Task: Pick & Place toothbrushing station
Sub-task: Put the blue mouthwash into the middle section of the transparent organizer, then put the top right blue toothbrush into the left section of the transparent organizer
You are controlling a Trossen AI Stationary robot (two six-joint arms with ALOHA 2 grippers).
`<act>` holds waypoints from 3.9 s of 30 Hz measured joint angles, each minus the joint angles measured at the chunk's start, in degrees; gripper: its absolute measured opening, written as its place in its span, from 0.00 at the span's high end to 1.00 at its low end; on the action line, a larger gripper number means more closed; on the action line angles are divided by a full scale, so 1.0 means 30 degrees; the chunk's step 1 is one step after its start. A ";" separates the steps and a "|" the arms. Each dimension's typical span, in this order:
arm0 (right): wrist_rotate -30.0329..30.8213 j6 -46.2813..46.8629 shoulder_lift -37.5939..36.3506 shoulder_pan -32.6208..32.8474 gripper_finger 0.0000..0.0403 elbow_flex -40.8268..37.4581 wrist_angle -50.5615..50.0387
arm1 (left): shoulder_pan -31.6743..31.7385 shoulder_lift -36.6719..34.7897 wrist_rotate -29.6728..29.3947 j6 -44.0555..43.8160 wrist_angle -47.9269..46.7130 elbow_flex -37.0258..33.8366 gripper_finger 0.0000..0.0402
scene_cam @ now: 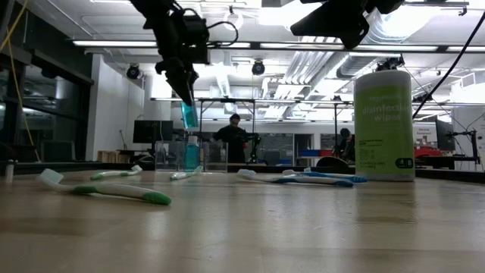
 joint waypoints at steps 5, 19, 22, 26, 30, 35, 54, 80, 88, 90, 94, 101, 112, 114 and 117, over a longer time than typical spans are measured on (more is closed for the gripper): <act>0.0000 0.0004 0.0000 -0.0007 0.44 0.0000 -0.0007 | 0.0746 0.0332 0.0134 0.0318 0.0347 0.0000 0.78; 0.0000 0.0006 0.0000 -0.0007 0.44 0.0000 -0.0051 | 0.1044 0.2222 -0.0016 0.0848 0.1597 -0.0058 0.78; 0.0000 0.0006 0.0000 0.0000 0.44 0.0000 -0.0073 | 0.1084 0.2156 0.0022 0.0976 0.1965 -0.0007 0.78; 0.0000 0.0006 0.0000 -0.0003 0.44 0.0000 -0.0092 | 0.1208 0.2164 0.0124 0.0831 0.1789 -0.0022 0.78; 0.0000 0.0006 0.0000 -0.0007 0.44 0.0000 -0.0095 | 0.1222 0.2164 0.0514 0.0816 0.1729 -0.0022 0.78; 0.0000 0.0013 0.0000 0.0000 0.44 0.0000 -0.0102 | 0.1220 0.2295 0.0646 0.0805 0.1752 -0.0022 0.78; -0.0510 0.0363 0.0000 0.0000 0.44 0.0000 -0.0140 | 0.1223 0.4561 -0.0486 -0.0094 0.1687 -0.0044 0.72; -0.0510 0.0509 0.0000 0.0000 0.44 0.0000 -0.0393 | 0.0494 0.4561 -0.0911 -0.0347 0.1869 -0.0041 0.71; -0.0512 0.0509 0.0000 0.0000 0.44 0.0000 -0.0406 | 0.0494 0.4561 -0.1599 -0.0612 0.1876 -0.0036 0.70; -0.0513 0.0509 0.0000 0.0000 0.44 0.0000 -0.0408 | 0.0483 0.4561 -0.1661 -0.0612 0.1876 -0.0036 0.69; -0.0510 0.0509 0.0000 0.0000 0.44 0.0000 -0.0408 | 0.0298 0.4561 -0.1720 -0.0326 0.1884 -0.0036 0.65; -0.0511 0.0509 0.0000 0.0000 0.44 0.0000 -0.0549 | -0.0138 0.4561 -0.1772 -0.0169 0.2009 -0.0036 0.62; -0.0517 0.0509 -0.0003 0.0000 0.44 0.0000 -0.0576 | -0.0351 0.4561 -0.1773 -0.0168 0.2483 -0.0036 0.62; -0.0636 0.0509 0.0000 0.0000 0.44 0.0000 -0.0572 | -0.0351 0.4532 -0.2082 -0.0168 0.2611 -0.0036 0.62; -0.0855 0.0511 0.0000 0.0000 0.44 0.0000 -0.0561 | -0.0381 0.4397 -0.2570 -0.0163 0.2781 -0.0031 0.62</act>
